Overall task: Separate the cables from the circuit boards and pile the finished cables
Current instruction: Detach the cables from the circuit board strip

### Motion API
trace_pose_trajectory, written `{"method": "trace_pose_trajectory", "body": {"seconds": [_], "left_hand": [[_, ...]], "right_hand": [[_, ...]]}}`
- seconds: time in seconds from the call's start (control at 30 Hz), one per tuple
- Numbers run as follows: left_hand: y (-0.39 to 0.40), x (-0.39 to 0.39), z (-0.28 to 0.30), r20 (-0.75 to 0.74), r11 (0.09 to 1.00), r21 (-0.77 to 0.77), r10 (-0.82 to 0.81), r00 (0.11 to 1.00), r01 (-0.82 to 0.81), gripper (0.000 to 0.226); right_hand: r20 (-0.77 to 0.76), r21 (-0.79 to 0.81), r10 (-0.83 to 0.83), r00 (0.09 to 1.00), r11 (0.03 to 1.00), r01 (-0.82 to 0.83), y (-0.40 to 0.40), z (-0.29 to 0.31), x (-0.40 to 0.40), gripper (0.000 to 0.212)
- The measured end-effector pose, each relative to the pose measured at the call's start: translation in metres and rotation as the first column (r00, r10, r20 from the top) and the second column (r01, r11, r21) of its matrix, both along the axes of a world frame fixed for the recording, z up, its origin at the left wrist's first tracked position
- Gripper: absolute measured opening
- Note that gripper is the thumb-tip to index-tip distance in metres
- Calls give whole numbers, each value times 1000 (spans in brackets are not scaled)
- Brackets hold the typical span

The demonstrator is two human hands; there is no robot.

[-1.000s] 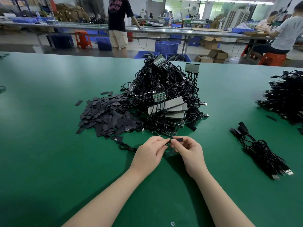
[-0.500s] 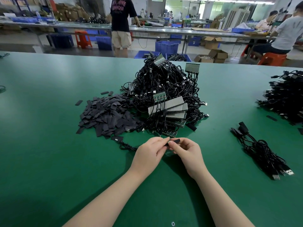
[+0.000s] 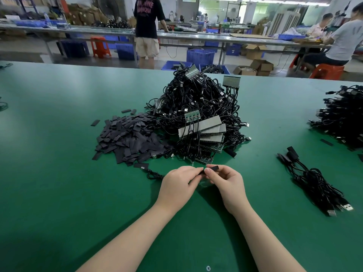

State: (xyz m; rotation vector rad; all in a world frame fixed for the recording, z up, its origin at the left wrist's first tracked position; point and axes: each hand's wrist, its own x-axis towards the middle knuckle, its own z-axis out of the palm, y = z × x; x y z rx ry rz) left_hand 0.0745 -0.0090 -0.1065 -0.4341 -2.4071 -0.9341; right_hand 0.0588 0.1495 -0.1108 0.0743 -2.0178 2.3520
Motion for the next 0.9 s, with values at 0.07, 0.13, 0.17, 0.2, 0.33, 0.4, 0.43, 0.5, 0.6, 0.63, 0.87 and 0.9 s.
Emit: {"method": "trace_pose_trajectory", "body": {"seconds": [0.07,0.13,0.17,0.2,0.33,0.4,0.43,0.5,0.6,0.63,0.87,0.9], "left_hand": [[1,0,0,-21,1000,-26,5,1000,-5,23],[0,0,0,-19,999,-14,47,999,-48,23],[0,0,1,-12,998,-3,59,998,-59,22],[-1,0,1,-7,998,1,55,998,-55,21],[-1,0,1,-2,1000,-5,5,1000,-5,22],[-2,0,0,3,1000,-1,1,1000,-1,23],[-2,0,-1,1,1000,-2,-3,1000,3,24],[-1,-1,-2,-4,1000,-5,-19,1000,19,25],[-1,-1,-1,-8,1000,6,-24,1000,24,25],[-1,-1,-1,-18,1000,7,-23,1000,23,25],[0,1,1,-61,1000,0,-22,998,22,25],[0,0,1,-60,1000,0,-23,998,23,25]], "right_hand": [[5,-20,-14,1000,1000,14,0,0,-1,14],[12,-25,-13,1000,1000,14,0,0,0,16],[12,-17,-9,1000,1000,9,0,0,0,16],[10,-9,-3,1000,1000,3,0,0,0,15],[-5,27,20,1000,999,-20,0,1,1,11],[-6,35,25,1000,999,-25,-1,1,1,11],[-6,33,27,1000,999,-27,-1,1,1,11],[-4,32,30,1000,999,-30,0,2,1,12],[-6,52,29,1000,998,-29,1,1,1,13],[-6,60,28,1000,998,-28,1,1,1,13],[20,-10,34,999,999,-34,1,1,1,16],[21,-20,37,999,999,-36,1,1,1,16]]}}
